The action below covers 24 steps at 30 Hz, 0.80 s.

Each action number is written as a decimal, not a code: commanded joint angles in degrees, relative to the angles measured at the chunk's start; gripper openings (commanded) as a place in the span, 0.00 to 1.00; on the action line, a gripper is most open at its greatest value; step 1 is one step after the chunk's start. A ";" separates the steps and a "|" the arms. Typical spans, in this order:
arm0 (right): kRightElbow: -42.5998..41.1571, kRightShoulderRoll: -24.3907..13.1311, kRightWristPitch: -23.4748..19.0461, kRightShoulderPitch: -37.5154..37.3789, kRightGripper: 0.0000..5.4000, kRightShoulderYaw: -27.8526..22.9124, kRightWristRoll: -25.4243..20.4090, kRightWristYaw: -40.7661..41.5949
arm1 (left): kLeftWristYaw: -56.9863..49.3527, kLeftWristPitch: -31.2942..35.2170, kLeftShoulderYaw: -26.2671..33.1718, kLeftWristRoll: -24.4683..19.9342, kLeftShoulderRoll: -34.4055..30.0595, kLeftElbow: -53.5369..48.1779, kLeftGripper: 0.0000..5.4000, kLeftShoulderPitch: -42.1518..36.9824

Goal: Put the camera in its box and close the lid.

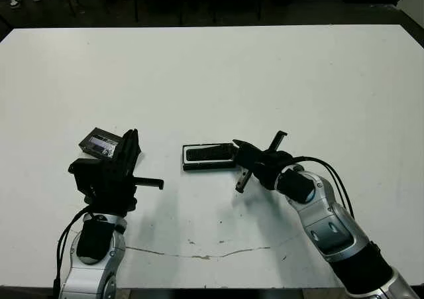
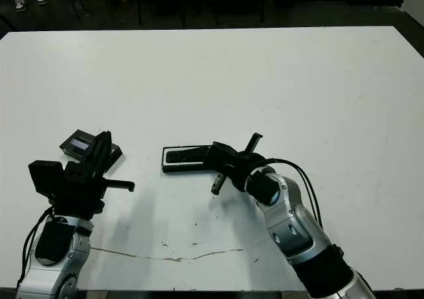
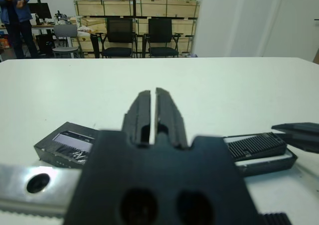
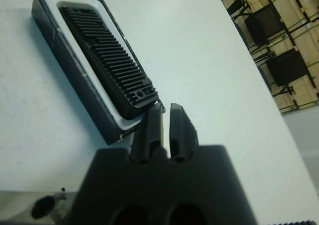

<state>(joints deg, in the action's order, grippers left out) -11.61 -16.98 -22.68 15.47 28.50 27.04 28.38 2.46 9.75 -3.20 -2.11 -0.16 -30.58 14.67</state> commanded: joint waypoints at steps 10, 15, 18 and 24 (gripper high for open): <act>0.31 -4.71 4.30 1.28 0.00 5.09 10.77 0.83 | -0.19 0.88 0.16 0.08 -0.54 -0.28 0.00 1.68; -1.20 -7.37 6.15 2.81 0.00 3.41 14.53 1.91 | -0.11 0.99 0.08 -0.22 -0.40 -0.36 0.00 1.60; -2.39 -9.61 9.20 3.46 0.00 2.12 16.35 1.31 | -0.04 0.45 -0.10 0.17 -0.61 -0.10 0.00 1.47; -5.80 -13.25 14.07 4.29 0.00 1.81 25.74 1.40 | 0.02 0.75 -0.11 -0.27 -0.45 -0.24 0.00 1.47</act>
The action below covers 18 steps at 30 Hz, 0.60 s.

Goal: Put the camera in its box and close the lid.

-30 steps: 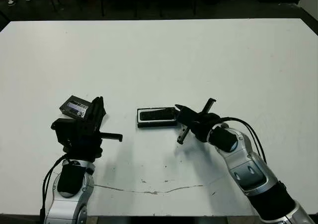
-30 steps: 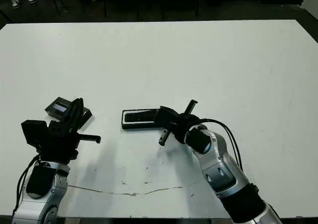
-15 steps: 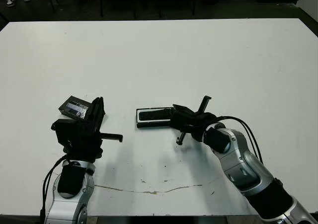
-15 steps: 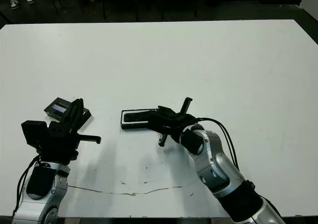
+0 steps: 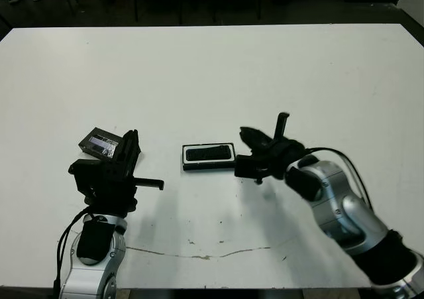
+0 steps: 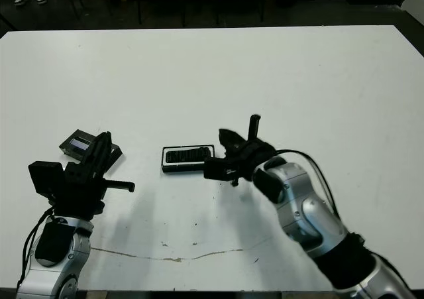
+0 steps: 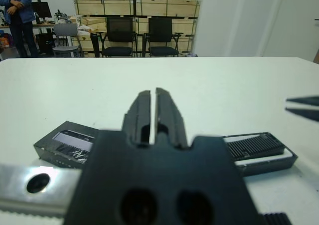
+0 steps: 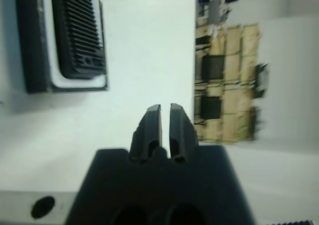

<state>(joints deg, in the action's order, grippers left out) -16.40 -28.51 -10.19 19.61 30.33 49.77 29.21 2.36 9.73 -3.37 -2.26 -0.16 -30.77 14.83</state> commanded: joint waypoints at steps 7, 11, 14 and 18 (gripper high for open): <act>-3.02 3.09 2.36 -1.67 0.00 -5.54 -2.29 -0.93 | 0.20 0.46 -0.04 0.24 -0.71 0.08 0.00 1.18; -1.82 8.72 1.96 -2.72 0.00 -11.63 -17.45 -1.18 | 0.39 0.26 0.05 0.11 -0.73 0.34 0.00 1.01; -0.31 12.32 -2.24 -2.54 0.00 -13.74 -24.28 -0.25 | 0.52 -0.16 0.08 0.12 -0.77 0.66 0.00 0.96; 4.03 15.47 -7.88 -1.49 0.00 -14.77 -30.32 0.45 | 0.37 0.01 -0.09 0.44 -0.79 0.35 0.00 1.12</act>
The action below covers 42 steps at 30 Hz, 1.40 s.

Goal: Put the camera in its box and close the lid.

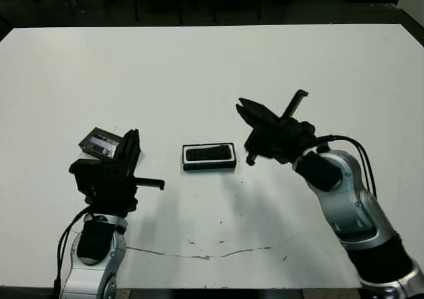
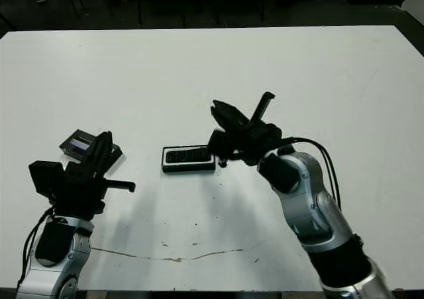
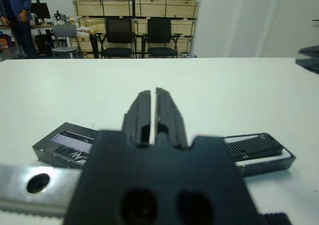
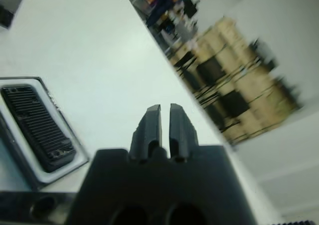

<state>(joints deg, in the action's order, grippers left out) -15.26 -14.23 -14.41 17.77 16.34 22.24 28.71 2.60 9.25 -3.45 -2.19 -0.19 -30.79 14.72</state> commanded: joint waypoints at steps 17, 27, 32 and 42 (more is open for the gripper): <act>7.86 3.13 -17.45 0.53 0.00 5.47 -7.78 2.58 | -0.01 0.28 -0.33 0.23 -0.48 0.29 0.00 1.56; 5.53 3.23 -17.50 -1.56 0.00 5.69 -10.25 1.47 | -0.16 0.83 -0.46 0.13 -0.41 0.27 0.00 1.62; 5.30 5.05 -17.12 -2.05 0.00 4.16 -11.45 -1.79 | -0.23 0.76 -0.58 0.01 -0.24 0.45 0.00 1.55; 4.88 5.00 -15.95 -0.41 0.00 2.63 -12.18 -4.57 | -0.08 0.30 -0.75 0.11 -0.26 0.69 0.00 1.40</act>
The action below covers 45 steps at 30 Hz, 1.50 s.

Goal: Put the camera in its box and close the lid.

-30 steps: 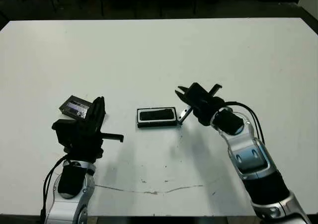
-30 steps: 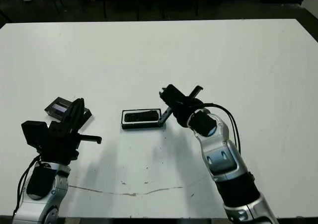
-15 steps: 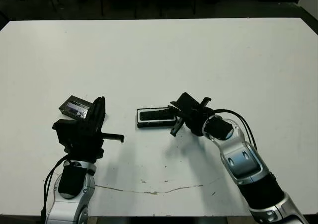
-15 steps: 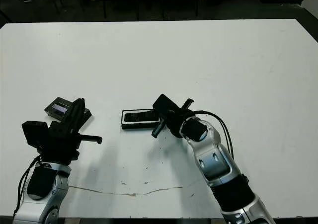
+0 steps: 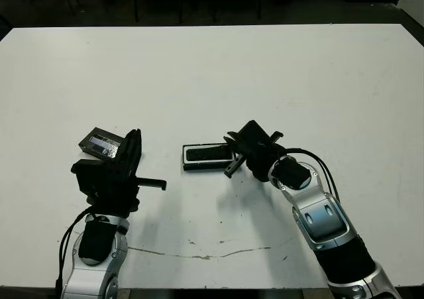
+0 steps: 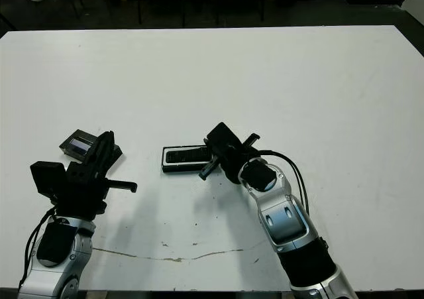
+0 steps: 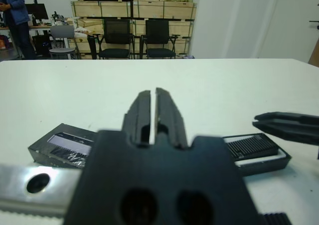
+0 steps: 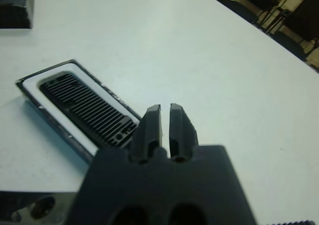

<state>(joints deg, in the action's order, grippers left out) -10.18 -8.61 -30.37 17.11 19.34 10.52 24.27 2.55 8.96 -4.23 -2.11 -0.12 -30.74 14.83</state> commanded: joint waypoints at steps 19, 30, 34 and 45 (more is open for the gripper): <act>-4.29 -0.92 1.68 -0.35 0.00 -1.27 -6.59 1.62 | -0.23 0.93 -0.41 0.36 -0.13 0.88 0.00 0.34; 0.10 -1.63 3.53 -2.43 0.00 2.46 -5.48 0.91 | -0.39 0.27 -0.41 0.63 -0.21 0.70 0.00 1.04; 3.40 -2.31 2.45 -3.49 0.00 4.06 -3.89 0.89 | -0.29 0.23 -0.39 0.56 -0.27 0.60 0.00 1.20; 9.19 -5.52 0.44 -4.71 0.00 4.90 -2.20 2.25 | -0.48 0.90 -0.27 0.25 -0.16 0.16 0.00 1.52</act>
<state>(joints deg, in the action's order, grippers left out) -5.35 -11.81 -25.21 16.05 23.33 7.31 25.29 2.31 8.91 -4.57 -1.87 -0.09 -30.56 14.73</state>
